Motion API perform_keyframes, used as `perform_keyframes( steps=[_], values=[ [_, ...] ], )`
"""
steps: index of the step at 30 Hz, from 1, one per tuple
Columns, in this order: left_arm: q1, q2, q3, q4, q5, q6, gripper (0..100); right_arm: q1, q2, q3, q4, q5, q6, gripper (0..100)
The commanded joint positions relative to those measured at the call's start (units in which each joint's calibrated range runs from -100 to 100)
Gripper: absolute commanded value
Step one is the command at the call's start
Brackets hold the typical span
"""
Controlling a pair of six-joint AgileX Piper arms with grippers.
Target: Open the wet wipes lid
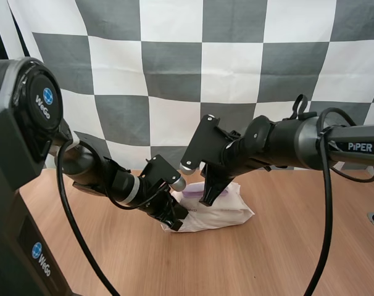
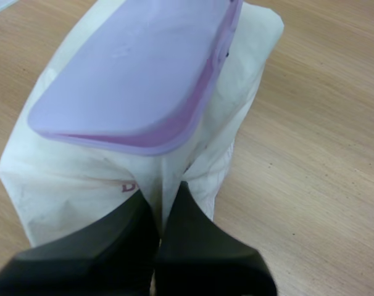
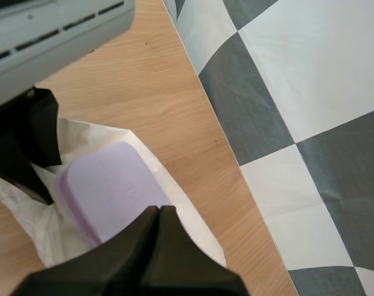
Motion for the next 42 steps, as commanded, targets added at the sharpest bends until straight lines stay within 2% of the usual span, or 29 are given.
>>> perform_keyframes(
  steps=[1, 7, 15, 17, 20, 21, 27, 39, 41, 42],
  values=[
    [-0.04, 0.0, 0.0, -0.2, 0.0, 0.9, 0, 0.0, -0.1, 0.0, -1.2, 9.5, 1.7, 0],
    [-0.04, 0.0, 0.0, -0.2, -0.7, 0.9, 0, 0.0, -2.7, 0.0, -6.8, 20.6, 8.1, 0],
    [-0.04, 0.0, 0.0, -0.2, -0.7, 0.9, 0, 0.0, -3.7, 0.0, -8.0, 21.3, 8.4, 0],
    [-0.04, 0.0, 0.0, -0.2, -0.7, 0.9, 0, 0.0, -3.7, 0.0, -8.0, 21.3, 8.4, 24],
    [-0.04, 0.0, 0.0, -0.2, -0.5, 0.9, 0, 0.0, -3.7, 0.0, -7.7, 21.0, 8.4, 89],
    [-0.04, 0.0, 0.0, -0.2, -0.5, 0.9, 0, 0.0, -3.7, 0.0, -7.7, 20.1, 8.4, 100],
    [-0.04, 0.0, 0.0, -0.2, 1.6, 0.9, 0, 0.0, -3.2, 0.0, -8.1, 11.9, 8.1, 100],
    [-0.04, 0.0, 0.0, -0.2, 1.6, 0.9, 0, 0.0, 5.6, 0.0, -9.9, 0.3, 7.9, 100],
    [-0.04, 0.0, 0.0, -0.2, 1.6, 0.9, 0, 0.0, 6.1, 0.0, -9.9, -0.3, 7.6, 95],
    [-0.04, 0.0, 0.0, -0.2, 1.6, 0.9, 0, 0.0, 6.3, 0.0, -9.7, -0.3, 7.3, 86]
  ],
)
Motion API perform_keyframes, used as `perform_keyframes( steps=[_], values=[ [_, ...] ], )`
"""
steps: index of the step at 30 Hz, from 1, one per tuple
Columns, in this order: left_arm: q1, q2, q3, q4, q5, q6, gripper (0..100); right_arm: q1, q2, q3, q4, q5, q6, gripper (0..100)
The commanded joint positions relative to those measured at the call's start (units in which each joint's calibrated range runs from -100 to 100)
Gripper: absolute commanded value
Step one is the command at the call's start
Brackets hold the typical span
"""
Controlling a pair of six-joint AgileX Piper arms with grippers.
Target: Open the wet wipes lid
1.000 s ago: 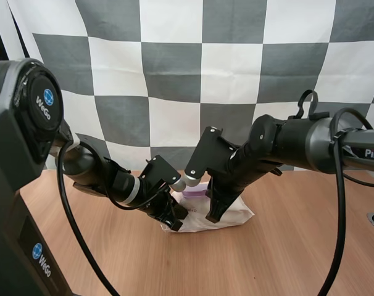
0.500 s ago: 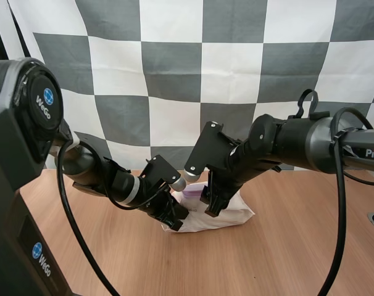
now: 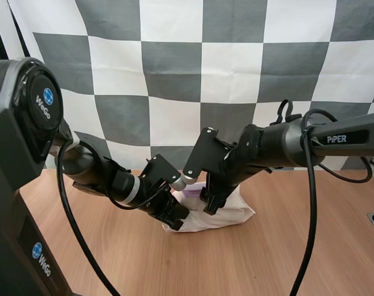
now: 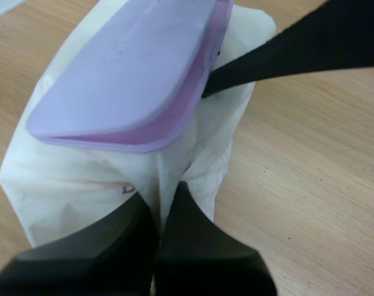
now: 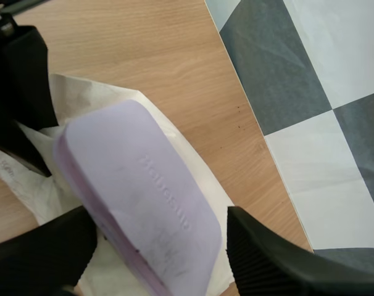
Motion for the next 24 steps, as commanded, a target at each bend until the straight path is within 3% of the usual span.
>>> perform_keyframes(
  steps=[1, 4, 5, 7, 24],
  values=[
    [-0.04, 0.0, 0.0, 0.0, 0.2, 0.9, 0, 0.0, 1.7, 0.0, 0.3, -3.0, -0.7, 77],
    [-0.04, 0.0, 0.0, 0.1, 0.2, 0.9, 0, 0.0, 1.7, 0.0, 0.5, -3.0, -0.7, 51],
    [-0.04, 0.0, 0.0, 0.4, 0.2, 0.9, 0, 0.0, 1.6, 0.0, 1.3, -3.0, -0.7, 22],
    [-0.04, 0.0, 0.0, 0.7, 0.2, 0.9, 0, 0.0, 1.0, -0.2, 2.4, -2.8, -0.7, 0],
    [-0.04, 0.0, 0.0, 0.9, 0.2, 0.9, 0, 0.0, -1.6, -1.0, 2.4, -5.3, -2.0, 0]
  ],
)
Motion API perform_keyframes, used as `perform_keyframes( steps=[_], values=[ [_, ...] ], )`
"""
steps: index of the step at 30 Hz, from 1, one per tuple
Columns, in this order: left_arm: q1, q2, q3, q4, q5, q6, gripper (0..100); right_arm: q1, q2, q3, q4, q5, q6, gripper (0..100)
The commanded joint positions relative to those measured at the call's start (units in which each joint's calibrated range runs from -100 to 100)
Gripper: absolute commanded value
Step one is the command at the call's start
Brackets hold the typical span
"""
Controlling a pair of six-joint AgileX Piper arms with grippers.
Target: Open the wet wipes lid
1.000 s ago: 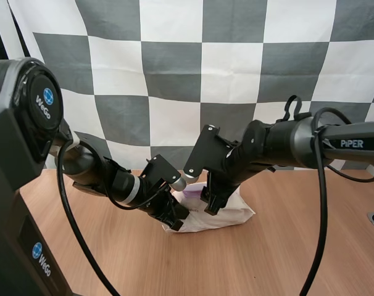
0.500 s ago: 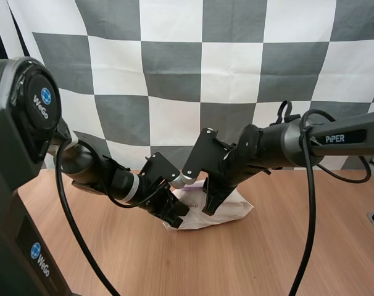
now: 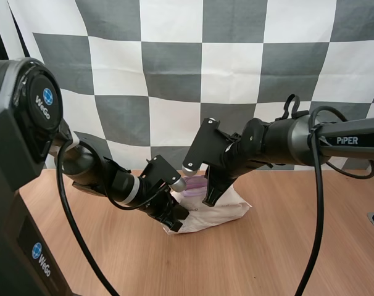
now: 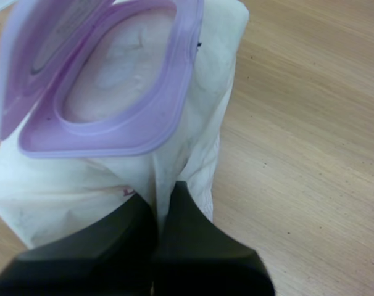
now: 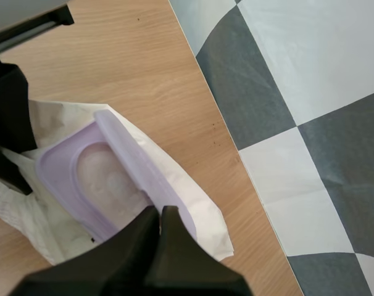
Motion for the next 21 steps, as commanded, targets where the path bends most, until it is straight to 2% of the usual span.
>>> perform_keyframes(
  steps=[1, 6, 21],
  values=[
    [-0.04, 0.0, 0.0, -0.2, 0.1, 0.9, 0, 0.0, 0.0, 0.0, 0.5, -2.3, -0.2, 0],
    [-0.04, 0.0, 0.0, -0.2, 0.1, 0.9, 0, 0.0, 0.8, -0.1, 0.7, -8.4, -1.0, 0],
    [-0.04, 0.0, 0.0, 0.0, 0.3, 0.9, 0, 0.0, 12.6, -10.3, 2.6, -8.2, -1.0, 0]
  ],
)
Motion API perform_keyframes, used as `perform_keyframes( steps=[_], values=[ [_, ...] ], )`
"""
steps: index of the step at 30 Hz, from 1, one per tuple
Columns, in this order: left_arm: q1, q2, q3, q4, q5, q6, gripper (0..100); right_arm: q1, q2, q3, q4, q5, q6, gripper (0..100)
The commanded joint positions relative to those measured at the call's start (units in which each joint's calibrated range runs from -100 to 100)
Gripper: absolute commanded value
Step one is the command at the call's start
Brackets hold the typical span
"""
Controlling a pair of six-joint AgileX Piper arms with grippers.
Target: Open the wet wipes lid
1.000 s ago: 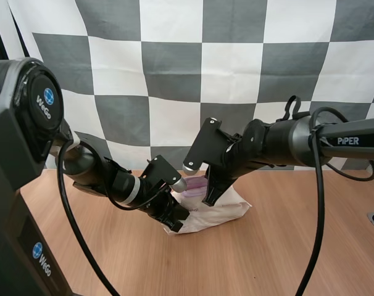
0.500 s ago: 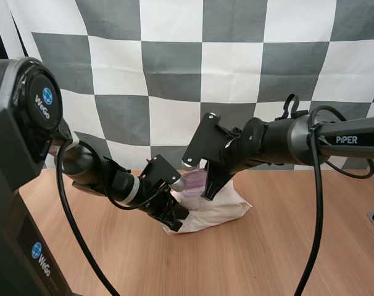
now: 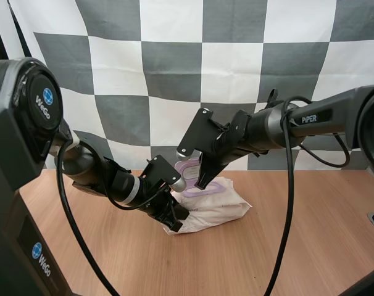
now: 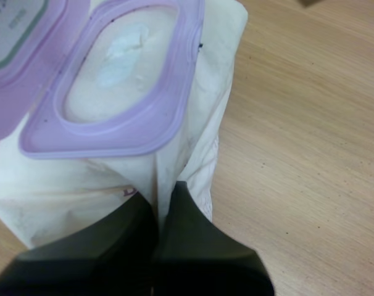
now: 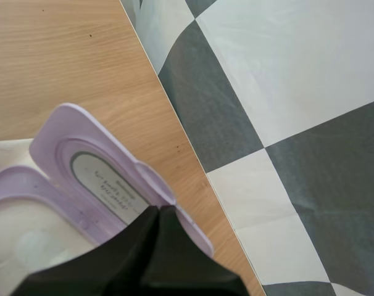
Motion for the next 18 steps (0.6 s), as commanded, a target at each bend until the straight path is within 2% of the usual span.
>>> perform_keyframes(
  steps=[1, 7, 18],
  values=[
    [-0.04, 0.0, 0.0, 0.0, 0.1, 0.9, 0, 0.0, 1.6, -1.6, 0.0, 0.1, 0.0, 0],
    [-0.04, 0.0, 0.0, 0.0, 0.1, 0.9, 0, 0.0, 7.3, -4.6, 2.3, 0.1, -0.7, 0],
    [-0.04, 0.0, 0.0, 0.0, 0.1, 0.9, 0, 0.0, 13.9, -4.7, 5.2, 3.3, -2.3, 0]
  ],
)
